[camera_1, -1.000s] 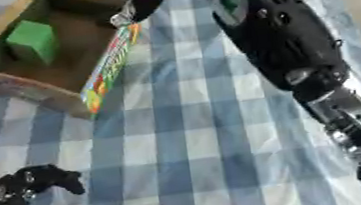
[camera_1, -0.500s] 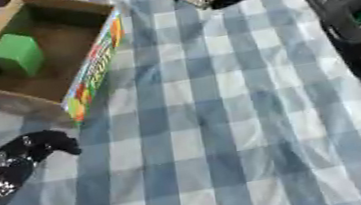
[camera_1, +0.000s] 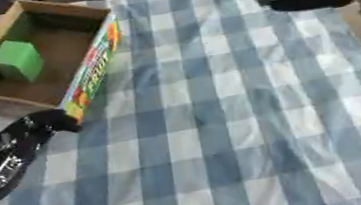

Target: Pick up objects on the table and place them in the box.

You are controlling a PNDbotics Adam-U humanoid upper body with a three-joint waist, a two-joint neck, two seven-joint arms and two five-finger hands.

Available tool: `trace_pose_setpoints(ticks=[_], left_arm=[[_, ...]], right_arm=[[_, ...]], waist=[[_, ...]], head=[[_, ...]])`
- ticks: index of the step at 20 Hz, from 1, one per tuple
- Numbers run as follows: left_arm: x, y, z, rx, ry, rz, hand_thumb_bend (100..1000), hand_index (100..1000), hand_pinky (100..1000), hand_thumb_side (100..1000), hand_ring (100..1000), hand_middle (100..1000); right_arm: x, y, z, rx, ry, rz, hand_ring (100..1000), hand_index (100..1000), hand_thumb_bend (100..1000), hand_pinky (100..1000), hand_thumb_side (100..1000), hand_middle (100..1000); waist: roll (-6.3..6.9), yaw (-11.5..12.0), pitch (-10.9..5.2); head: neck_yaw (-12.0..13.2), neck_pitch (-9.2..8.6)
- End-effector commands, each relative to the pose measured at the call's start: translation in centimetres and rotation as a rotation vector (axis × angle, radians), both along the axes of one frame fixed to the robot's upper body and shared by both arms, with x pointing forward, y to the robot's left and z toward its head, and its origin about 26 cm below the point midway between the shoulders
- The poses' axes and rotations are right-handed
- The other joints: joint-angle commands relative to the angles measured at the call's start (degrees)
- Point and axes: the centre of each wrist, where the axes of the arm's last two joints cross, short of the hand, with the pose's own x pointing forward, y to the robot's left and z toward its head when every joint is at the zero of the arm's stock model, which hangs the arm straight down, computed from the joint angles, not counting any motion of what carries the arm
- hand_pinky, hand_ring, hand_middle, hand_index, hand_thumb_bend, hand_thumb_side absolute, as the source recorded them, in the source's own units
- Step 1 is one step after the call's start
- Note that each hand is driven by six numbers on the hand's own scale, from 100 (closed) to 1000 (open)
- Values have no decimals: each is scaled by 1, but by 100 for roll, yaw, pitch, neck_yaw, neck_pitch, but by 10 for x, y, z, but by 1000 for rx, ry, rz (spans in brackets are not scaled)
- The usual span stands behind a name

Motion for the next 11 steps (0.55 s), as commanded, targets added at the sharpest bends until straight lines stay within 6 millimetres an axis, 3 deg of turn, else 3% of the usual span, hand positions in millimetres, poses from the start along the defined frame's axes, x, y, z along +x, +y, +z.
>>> trace_pose_setpoints(ticks=[1,6,11], left_arm=[[-2,7,9,-7,-31,46,100,887,934,775,781,747],[-3,11,10,-40,-34,98,100,899,941,768,791,757],[-3,13,10,-62,-34,138,100,918,948,768,799,765]], right_arm=[[-5,-7,-5,79,2,-25,682,891,100,710,458,826],[-9,-17,-38,203,88,-69,677,889,100,698,623,826],[-14,-23,-60,325,128,-72,677,886,100,693,654,830]], waist=[[45,-100,-122],[89,-313,-112],[112,-429,-99]], head=[[145,-10],[351,2],[465,-5]])
